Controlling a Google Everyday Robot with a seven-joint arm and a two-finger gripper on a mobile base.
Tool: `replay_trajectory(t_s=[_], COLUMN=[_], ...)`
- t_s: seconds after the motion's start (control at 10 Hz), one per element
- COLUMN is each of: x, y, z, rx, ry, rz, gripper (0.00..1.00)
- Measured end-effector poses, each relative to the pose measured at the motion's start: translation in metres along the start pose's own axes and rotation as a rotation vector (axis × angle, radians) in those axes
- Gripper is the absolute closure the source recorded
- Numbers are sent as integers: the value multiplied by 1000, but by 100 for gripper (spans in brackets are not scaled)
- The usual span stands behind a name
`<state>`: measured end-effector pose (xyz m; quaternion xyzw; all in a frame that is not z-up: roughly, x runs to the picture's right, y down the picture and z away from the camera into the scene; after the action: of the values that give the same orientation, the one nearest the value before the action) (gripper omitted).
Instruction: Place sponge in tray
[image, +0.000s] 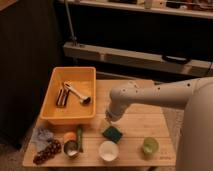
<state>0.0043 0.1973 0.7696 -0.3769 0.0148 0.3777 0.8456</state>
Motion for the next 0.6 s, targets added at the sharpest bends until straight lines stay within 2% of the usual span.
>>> replay_trajectory(t_s=[0.2, 0.6], x=[5, 10], y=[7, 3], z=[10, 21], rx=[-6, 4], ry=[13, 35], rz=[-4, 0], gripper=[20, 20])
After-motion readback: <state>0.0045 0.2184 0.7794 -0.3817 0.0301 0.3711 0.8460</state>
